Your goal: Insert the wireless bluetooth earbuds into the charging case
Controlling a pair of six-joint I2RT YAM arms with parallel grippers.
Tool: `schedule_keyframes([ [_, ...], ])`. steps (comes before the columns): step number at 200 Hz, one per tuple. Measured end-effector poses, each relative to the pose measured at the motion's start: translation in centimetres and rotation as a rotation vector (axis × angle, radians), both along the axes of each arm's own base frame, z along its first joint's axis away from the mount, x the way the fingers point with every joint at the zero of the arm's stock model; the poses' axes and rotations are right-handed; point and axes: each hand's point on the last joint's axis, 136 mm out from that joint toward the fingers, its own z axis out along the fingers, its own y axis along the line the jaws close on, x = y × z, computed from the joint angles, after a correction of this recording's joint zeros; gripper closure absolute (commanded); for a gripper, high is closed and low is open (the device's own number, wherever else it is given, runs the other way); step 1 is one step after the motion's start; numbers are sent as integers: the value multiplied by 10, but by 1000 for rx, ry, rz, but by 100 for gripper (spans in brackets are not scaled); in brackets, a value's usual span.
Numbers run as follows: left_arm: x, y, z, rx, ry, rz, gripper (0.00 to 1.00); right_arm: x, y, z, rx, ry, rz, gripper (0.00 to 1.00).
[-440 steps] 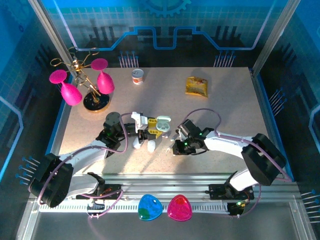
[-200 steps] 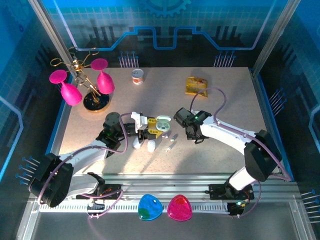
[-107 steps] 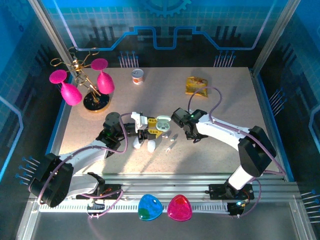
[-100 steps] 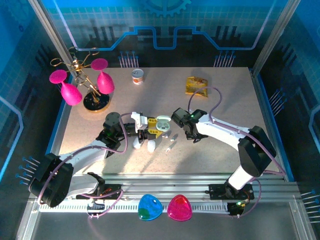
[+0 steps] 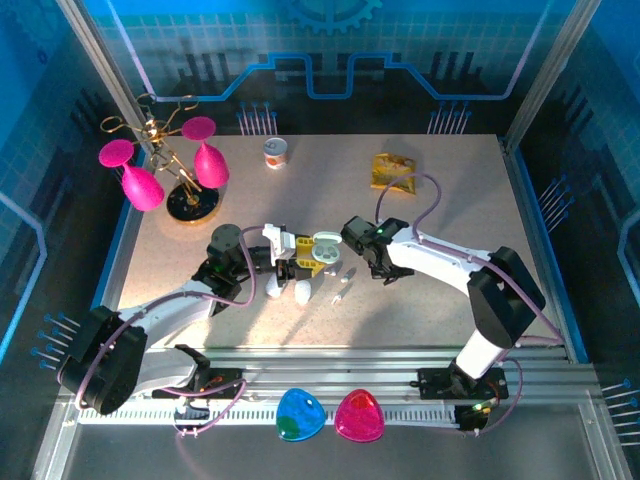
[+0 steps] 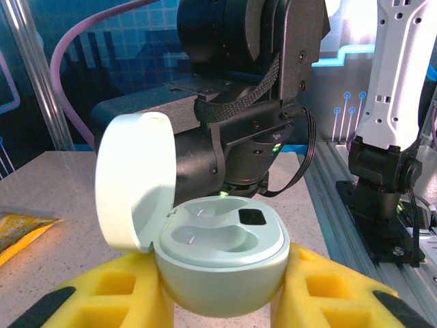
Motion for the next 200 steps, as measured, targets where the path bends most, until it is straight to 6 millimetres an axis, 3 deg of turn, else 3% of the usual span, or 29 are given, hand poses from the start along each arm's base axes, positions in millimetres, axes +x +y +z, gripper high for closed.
schedule_keyframes([
  [144,0,0,0,0,0,0,80,2,0,-14,90,55,-88,97],
  [200,0,0,0,0,1,0,80,2,-10,-29,36,103,-81,98],
])
